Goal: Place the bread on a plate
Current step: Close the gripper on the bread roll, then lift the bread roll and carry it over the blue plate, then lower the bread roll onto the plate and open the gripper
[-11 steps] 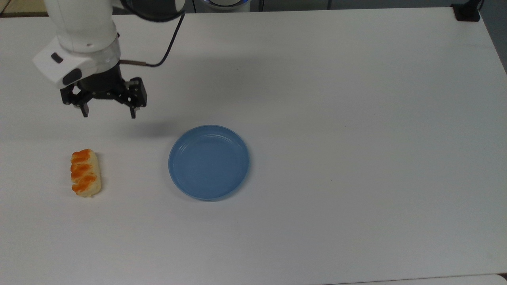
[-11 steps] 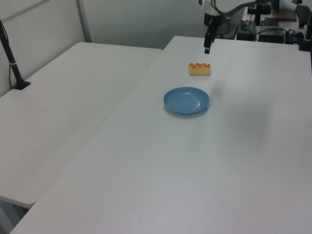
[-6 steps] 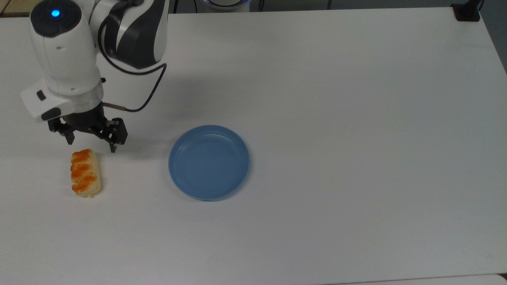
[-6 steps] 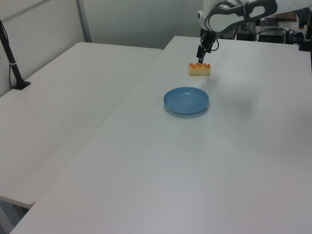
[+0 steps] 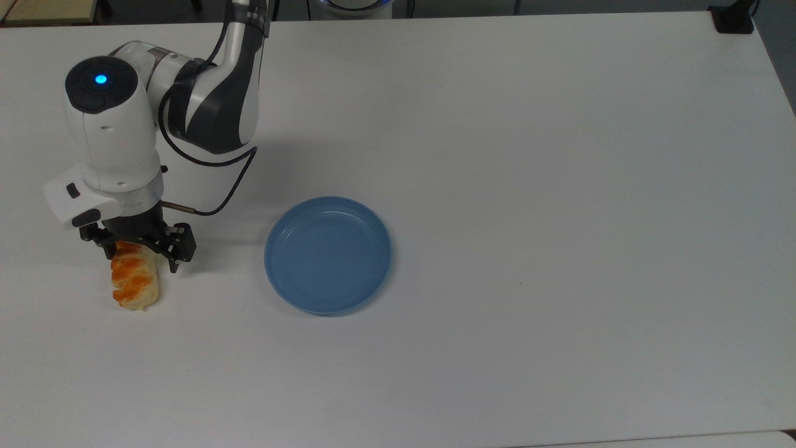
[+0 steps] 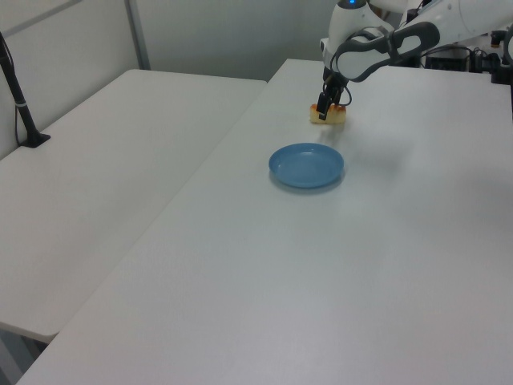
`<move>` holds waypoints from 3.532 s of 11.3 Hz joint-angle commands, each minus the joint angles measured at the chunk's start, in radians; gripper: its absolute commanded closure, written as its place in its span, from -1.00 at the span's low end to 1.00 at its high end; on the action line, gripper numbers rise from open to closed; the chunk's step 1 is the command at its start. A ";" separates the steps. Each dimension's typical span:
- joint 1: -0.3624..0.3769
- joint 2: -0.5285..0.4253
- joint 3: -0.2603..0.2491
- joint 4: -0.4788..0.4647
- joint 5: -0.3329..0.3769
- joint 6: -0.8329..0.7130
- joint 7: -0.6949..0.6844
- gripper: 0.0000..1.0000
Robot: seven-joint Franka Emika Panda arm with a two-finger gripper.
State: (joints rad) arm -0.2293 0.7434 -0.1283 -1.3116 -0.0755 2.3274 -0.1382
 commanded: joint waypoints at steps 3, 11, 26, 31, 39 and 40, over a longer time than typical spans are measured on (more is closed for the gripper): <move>-0.012 0.024 0.001 0.022 -0.036 0.021 0.016 -0.81; -0.008 -0.065 0.010 0.000 -0.030 0.003 0.023 0.62; 0.340 -0.345 0.049 -0.224 -0.069 -0.341 0.426 0.60; 0.338 -0.270 0.048 -0.213 -0.107 -0.255 0.555 0.61; 0.341 -0.220 0.048 -0.195 -0.153 -0.221 0.615 -1.00; 0.340 -0.222 0.048 -0.195 -0.156 -0.221 0.614 -1.00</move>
State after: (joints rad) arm 0.0988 0.5307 -0.0716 -1.4999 -0.2020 2.0937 0.4493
